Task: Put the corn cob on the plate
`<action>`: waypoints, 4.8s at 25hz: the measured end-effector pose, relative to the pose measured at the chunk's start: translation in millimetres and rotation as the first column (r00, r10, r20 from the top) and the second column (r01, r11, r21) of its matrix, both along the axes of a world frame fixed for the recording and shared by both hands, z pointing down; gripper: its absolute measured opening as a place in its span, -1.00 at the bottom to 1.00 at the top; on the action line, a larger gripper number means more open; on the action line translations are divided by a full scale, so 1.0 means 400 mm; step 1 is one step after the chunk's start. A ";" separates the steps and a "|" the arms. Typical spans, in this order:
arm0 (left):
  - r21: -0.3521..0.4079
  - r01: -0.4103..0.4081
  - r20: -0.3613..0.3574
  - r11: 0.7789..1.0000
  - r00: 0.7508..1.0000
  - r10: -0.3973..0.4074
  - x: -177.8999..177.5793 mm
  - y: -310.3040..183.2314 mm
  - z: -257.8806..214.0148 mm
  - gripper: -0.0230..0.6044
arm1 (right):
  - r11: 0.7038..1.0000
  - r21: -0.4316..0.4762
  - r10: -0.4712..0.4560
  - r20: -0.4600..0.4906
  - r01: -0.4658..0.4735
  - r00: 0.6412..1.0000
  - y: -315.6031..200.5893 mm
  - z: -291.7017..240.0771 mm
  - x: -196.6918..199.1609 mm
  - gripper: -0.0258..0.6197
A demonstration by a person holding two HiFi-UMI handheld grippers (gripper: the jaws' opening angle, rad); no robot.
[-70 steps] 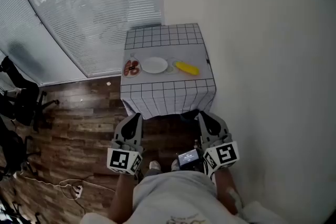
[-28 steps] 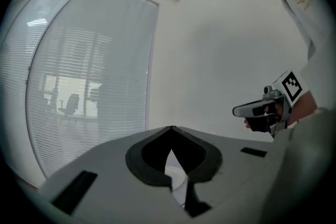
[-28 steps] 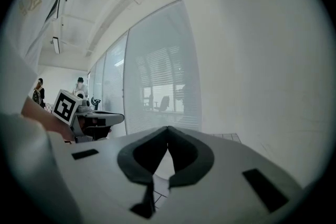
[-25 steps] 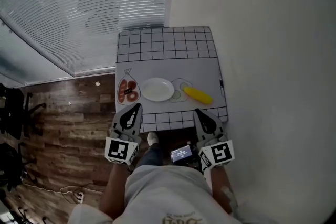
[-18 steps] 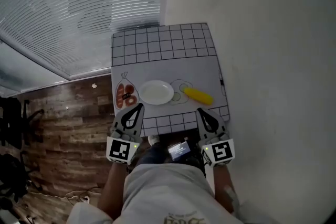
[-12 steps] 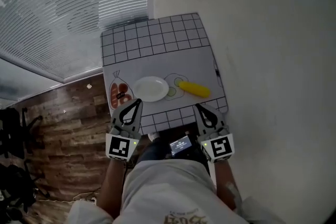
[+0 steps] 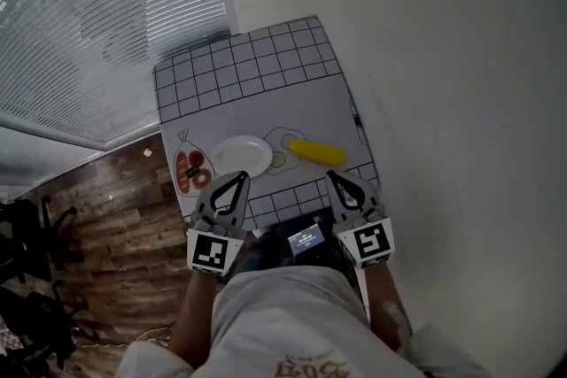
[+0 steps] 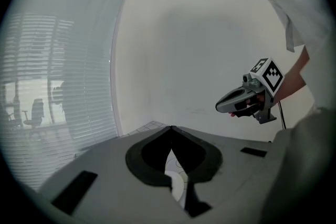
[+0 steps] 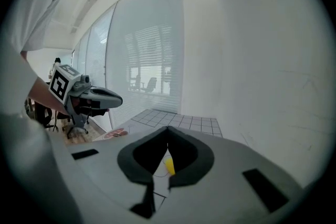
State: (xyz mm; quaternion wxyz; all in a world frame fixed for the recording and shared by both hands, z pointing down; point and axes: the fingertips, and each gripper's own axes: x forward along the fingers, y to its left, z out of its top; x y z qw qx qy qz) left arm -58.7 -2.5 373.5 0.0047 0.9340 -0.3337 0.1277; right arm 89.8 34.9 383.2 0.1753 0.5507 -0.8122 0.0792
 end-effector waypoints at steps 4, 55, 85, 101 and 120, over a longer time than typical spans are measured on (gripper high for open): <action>-0.059 -0.006 -0.005 0.998 1.000 0.006 0.026 -0.027 0.035 -0.90 | 1.000 -0.024 -0.004 -0.018 0.003 1.000 -0.011 0.039 0.029 -0.90; -0.243 -0.263 0.175 0.934 0.935 0.309 0.327 -0.089 0.401 -0.90 | 0.962 -0.272 -0.072 -0.151 0.029 0.986 -0.096 0.383 0.168 -0.88; -0.402 -0.507 0.340 0.762 0.690 0.639 0.417 -0.063 0.543 0.00 | 0.881 -0.452 -0.223 -0.146 0.136 0.964 -0.098 0.509 0.148 0.03; -0.456 -0.579 0.321 0.676 0.601 0.731 0.446 -0.049 0.566 0.01 | 0.836 -0.519 -0.307 -0.174 0.178 0.936 -0.112 0.550 0.142 0.04; -0.435 -0.597 0.378 0.674 0.558 0.738 0.453 -0.056 0.531 0.00 | 0.850 -0.495 -0.321 -0.218 0.179 0.922 -0.119 0.494 0.145 0.02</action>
